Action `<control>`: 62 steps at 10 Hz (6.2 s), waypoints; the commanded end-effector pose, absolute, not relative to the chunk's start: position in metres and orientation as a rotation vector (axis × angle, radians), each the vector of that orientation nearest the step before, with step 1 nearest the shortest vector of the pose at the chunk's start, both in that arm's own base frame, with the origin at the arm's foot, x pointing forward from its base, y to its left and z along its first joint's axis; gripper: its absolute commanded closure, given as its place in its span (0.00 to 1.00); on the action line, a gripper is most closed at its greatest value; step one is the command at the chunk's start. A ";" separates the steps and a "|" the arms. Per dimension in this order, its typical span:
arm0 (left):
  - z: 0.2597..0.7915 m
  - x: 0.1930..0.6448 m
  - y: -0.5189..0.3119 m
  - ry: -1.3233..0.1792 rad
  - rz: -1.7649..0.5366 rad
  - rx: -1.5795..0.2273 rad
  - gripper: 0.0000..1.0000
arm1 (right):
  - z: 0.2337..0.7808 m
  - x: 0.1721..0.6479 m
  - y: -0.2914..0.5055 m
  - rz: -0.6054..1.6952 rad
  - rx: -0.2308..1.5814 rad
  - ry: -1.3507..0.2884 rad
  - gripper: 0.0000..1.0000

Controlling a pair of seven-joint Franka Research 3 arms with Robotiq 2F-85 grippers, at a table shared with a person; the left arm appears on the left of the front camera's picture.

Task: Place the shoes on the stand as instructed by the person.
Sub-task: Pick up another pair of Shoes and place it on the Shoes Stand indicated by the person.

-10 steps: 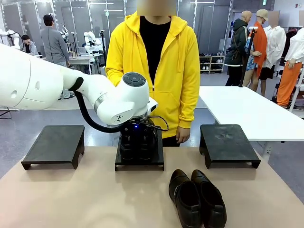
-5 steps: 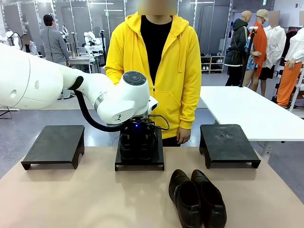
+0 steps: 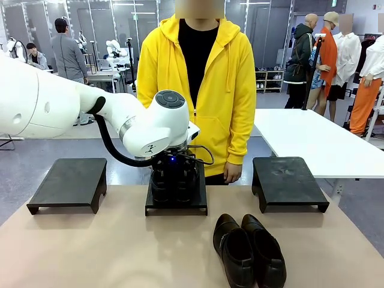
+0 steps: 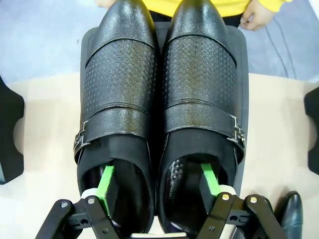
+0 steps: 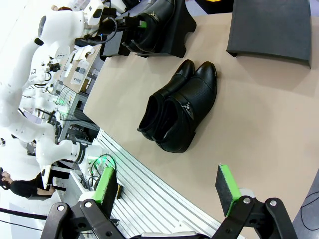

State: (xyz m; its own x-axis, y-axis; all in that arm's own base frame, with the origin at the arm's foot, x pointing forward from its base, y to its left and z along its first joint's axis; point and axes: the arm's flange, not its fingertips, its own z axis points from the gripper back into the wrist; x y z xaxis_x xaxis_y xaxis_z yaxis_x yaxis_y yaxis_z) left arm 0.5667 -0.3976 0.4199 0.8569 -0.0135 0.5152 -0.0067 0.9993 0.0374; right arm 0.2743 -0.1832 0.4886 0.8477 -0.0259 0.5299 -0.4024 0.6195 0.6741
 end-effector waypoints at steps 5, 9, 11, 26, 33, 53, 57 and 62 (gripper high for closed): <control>0.419 0.567 -0.396 -0.540 -0.001 0.040 0.18 | 0.489 0.274 -0.183 0.240 0.896 -0.547 0.00; 0.464 0.544 -0.368 -0.548 -0.072 0.002 0.18 | 0.489 0.274 -0.183 0.240 0.896 -0.547 0.00; 0.513 0.510 -0.331 -0.486 -0.099 -0.097 0.18 | 0.489 0.274 -0.183 0.240 0.896 -0.547 0.00; 0.470 0.283 0.164 -0.517 0.062 -0.912 0.18 | 0.489 0.274 -0.183 0.240 0.896 -0.547 0.00; 0.442 0.272 0.199 -0.483 0.161 -0.890 0.18 | 0.489 0.274 -0.183 0.240 0.896 -0.547 0.00; 0.443 0.263 0.210 -0.503 0.163 -0.908 0.18 | 0.489 0.274 -0.183 0.240 0.896 -0.547 0.00; 0.443 0.263 0.210 -0.503 0.163 -0.908 0.18 | 0.489 0.274 -0.183 0.240 0.896 -0.547 0.00; 0.447 0.286 0.176 -0.449 0.148 -0.873 0.18 | 0.489 0.274 -0.183 0.240 0.896 -0.547 0.00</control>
